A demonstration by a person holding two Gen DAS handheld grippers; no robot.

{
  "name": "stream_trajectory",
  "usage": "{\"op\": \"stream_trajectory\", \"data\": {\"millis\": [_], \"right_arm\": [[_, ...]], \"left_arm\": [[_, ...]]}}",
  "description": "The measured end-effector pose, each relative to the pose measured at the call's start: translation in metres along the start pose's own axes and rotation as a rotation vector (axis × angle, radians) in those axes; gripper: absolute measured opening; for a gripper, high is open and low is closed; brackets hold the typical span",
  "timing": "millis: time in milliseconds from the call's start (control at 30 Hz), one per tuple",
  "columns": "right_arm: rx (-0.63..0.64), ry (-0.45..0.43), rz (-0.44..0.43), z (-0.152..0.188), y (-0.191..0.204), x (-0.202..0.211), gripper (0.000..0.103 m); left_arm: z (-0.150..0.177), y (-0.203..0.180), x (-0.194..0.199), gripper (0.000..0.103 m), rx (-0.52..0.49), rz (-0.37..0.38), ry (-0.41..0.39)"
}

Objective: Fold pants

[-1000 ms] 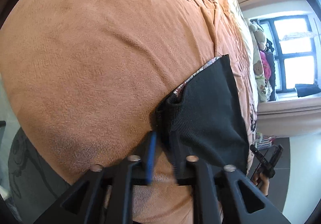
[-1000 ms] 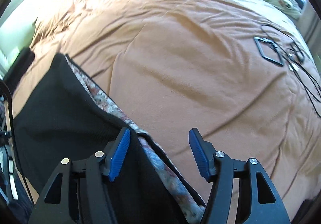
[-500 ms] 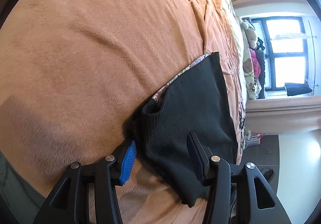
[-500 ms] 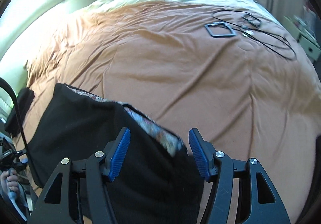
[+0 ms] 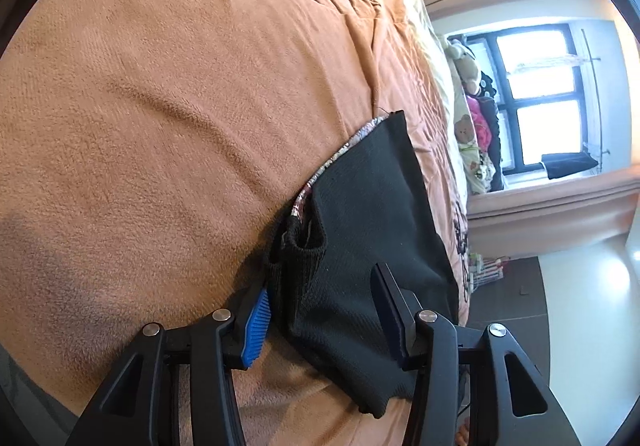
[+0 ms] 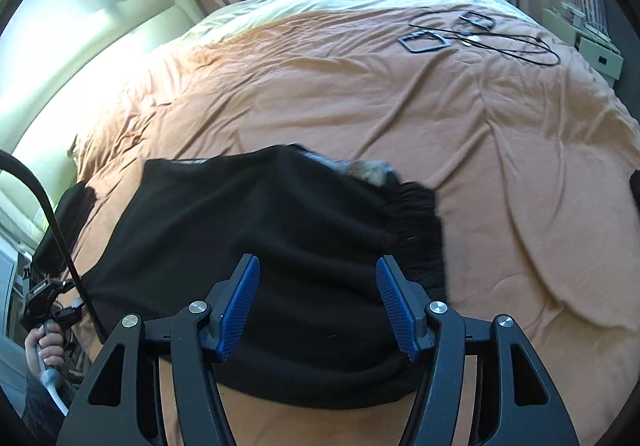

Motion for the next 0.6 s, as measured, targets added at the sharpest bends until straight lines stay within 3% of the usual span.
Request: {"op": "stream_trajectory", "data": {"millis": [300,433,600], "right_arm": [[0.035,-0.004,-0.073,0.017,0.056,-0.014,0.059],[0.071,0.018,-0.103,0.023,0.079,-0.031,0.059],[0.102,0.058,-0.164,0.028,0.105,-0.056,0.059]], "left_arm": [[-0.002,-0.001,-0.007,0.048,-0.011,-0.005,0.003],[0.003,0.002,-0.006,0.040,-0.018,-0.025,0.005],[0.004,0.011,-0.008,0.014,-0.016,-0.055,0.005]]}}
Point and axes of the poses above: each gripper's, at about its wrist camera, not at the fingertips, and x roughly against the way its jaws point, y to its left, z to its underside, the point moved 10 cm from there along -x, roughly the way its jaws point, and after that the axes turned 1 degree about x, right-handed, at the moved point
